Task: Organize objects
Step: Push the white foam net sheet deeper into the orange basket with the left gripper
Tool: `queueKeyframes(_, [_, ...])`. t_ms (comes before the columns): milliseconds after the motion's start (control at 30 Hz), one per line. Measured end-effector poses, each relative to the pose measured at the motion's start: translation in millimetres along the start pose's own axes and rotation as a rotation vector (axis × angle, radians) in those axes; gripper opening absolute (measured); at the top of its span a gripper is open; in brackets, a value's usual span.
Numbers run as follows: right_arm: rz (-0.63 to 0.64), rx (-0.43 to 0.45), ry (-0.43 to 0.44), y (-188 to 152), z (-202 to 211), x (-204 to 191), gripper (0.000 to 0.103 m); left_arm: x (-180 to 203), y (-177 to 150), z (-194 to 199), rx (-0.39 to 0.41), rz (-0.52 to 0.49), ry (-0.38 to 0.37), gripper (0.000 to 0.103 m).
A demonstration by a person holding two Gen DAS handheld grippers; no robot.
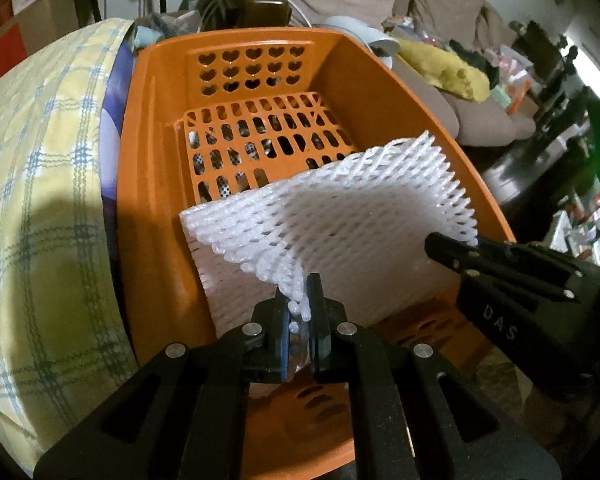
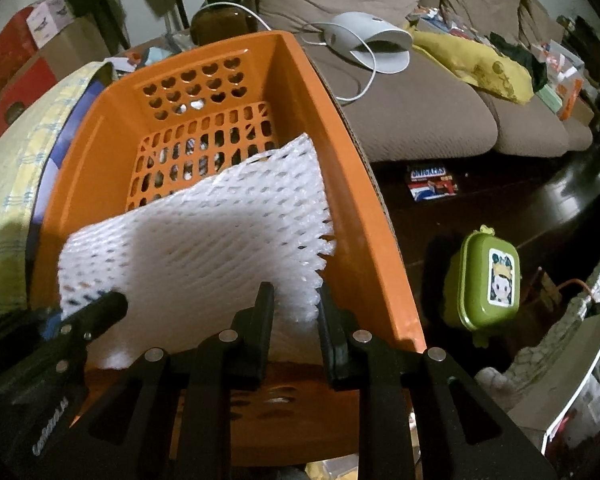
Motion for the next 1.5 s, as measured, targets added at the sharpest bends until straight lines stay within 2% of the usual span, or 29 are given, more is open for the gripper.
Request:
queueKeyframes(933, [0.060, -0.014, -0.011, -3, -2, -9, 0.021, -11, 16, -9, 0.008, 0.030, 0.022, 0.007])
queueKeyframes(1500, [0.078, -0.017, -0.028, -3, -4, -10, 0.021, -10, 16, -7, 0.002, 0.031, 0.009, 0.007])
Point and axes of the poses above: each gripper's, at about its wrist camera, not at the fingertips, and z roughly against the way its jaws point, x to its right, y to its top, the point moved 7 cm from there along -z, roughly the way its jaws point, and after that the axes turned 2 degrees about x, right-handed, at the moved point
